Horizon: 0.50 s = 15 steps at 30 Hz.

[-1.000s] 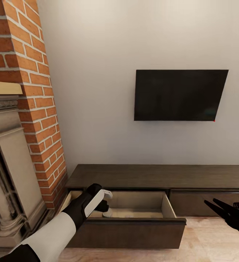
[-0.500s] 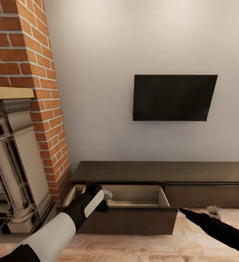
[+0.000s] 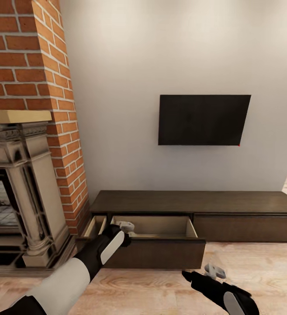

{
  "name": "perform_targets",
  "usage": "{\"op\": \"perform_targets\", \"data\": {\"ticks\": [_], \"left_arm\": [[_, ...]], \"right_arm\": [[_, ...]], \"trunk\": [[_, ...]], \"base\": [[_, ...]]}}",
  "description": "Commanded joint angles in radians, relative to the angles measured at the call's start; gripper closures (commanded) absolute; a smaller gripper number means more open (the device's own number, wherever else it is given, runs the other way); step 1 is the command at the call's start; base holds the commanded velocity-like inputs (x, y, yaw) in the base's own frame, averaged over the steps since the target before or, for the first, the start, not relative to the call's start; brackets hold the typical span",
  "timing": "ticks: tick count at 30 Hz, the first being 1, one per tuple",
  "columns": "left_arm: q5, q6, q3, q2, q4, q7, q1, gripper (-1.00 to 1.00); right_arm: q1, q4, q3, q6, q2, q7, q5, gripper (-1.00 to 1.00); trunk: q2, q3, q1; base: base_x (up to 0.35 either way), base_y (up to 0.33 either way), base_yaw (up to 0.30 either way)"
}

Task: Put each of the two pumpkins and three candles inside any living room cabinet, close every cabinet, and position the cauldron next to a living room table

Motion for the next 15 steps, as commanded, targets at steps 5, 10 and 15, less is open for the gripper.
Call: {"op": "perform_targets", "data": {"ticks": [5,10,15], "left_arm": [[0.007,-0.175,-0.006,0.001,0.054,0.009,0.04,-1.0],[0.006,-0.378,-0.012,0.0,0.174,0.001,0.06,-1.0],[0.006,-0.558,-0.034,-0.002,0.301,-0.069,0.067,-1.0]], "right_arm": [[-0.033,0.214,0.068,-0.202,0.047,-0.086,0.02,-1.0],[-0.05,0.377,0.094,-0.361,0.1,-0.106,0.1,-1.0],[-0.065,0.535,0.1,-0.512,0.142,-0.111,0.162,-1.0]], "trunk": [[0.034,0.015,-0.02],[0.069,0.03,-0.039],[0.104,0.046,-0.058]], "base": [[-0.139,0.0,0.0],[-0.031,0.0,0.0],[-0.007,0.0,0.0]]}}
